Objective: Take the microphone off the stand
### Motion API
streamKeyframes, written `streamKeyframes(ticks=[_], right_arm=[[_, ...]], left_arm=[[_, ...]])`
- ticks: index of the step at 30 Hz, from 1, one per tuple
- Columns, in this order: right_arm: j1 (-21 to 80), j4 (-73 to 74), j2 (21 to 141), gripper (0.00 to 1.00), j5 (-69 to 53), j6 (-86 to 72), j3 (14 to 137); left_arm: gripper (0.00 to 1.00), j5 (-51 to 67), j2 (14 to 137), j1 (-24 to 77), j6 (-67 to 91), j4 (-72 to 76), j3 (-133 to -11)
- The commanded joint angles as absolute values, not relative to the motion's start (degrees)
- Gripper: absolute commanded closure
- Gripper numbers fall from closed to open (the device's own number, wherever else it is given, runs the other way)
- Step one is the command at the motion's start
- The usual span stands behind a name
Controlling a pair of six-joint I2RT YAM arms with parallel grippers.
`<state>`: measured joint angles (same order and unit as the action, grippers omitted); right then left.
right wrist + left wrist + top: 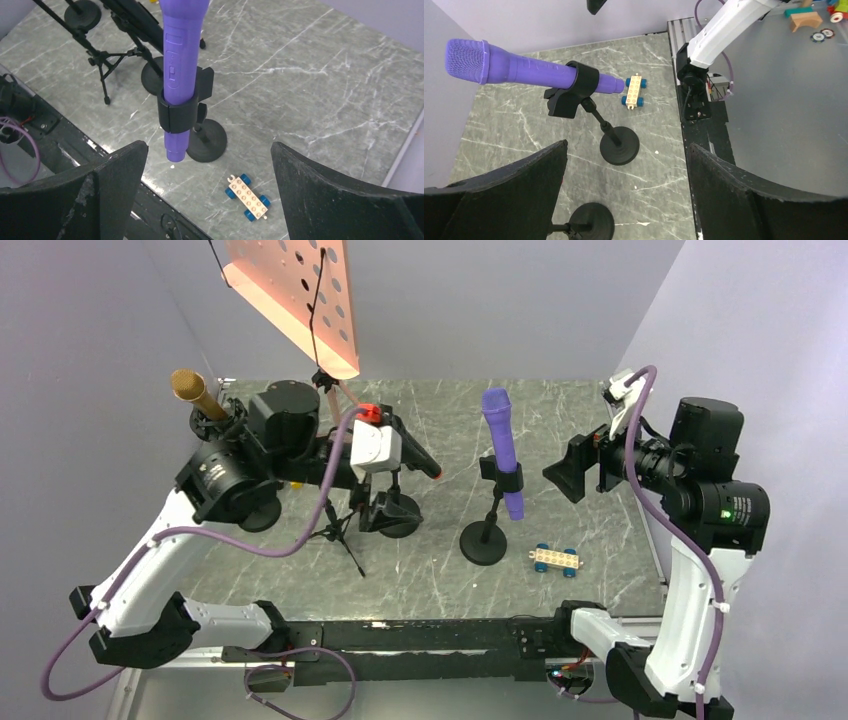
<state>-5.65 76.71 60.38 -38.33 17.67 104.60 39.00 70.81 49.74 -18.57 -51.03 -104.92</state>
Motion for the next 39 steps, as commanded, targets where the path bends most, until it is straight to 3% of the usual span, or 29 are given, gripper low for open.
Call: streamKeyframes(ticks=[1,4,10,15,22,26,36,39], right_arm=[[-4.54,76.52,59.72,0.00,-41.47,19.98,100.94],[-1.28,74.88,59.85,0.00,-40.66,18.30,97.10],[15.41,66.24,60.04,0.00,-31.15,10.44,91.29],[17.16,62.31,62.63,0.02,-24.40,7.10,89.43],[18.40,58.31,63.58,0.15,-18.57,4.05,85.57],[19.05,59.41,63.30,0.32,-16.96,6.34,85.08],[18.99,58.48,58.80,1.00,-28.85,17.77,79.97],[18.98,57.42,55.20,1.00,-35.41,23.35,76.03]], left_arm=[[0.07,35.26,69.59,51.24,-20.09,-39.61,-99.87],[0.09,34.12,71.07,51.67,-18.39,-36.98,-98.58],[0.05,31.09,71.52,52.30,-14.48,-34.05,-96.07],[0.04,28.52,71.47,52.80,-15.34,-33.58,-96.11],[0.04,26.23,73.18,52.87,-16.20,-33.28,-97.59],[0.04,25.07,72.79,52.74,-15.61,-30.93,-95.12],[0.05,23.99,70.66,52.74,-16.98,-24.35,-86.99],[0.01,24.40,67.34,52.80,-16.98,-16.03,-79.14]])
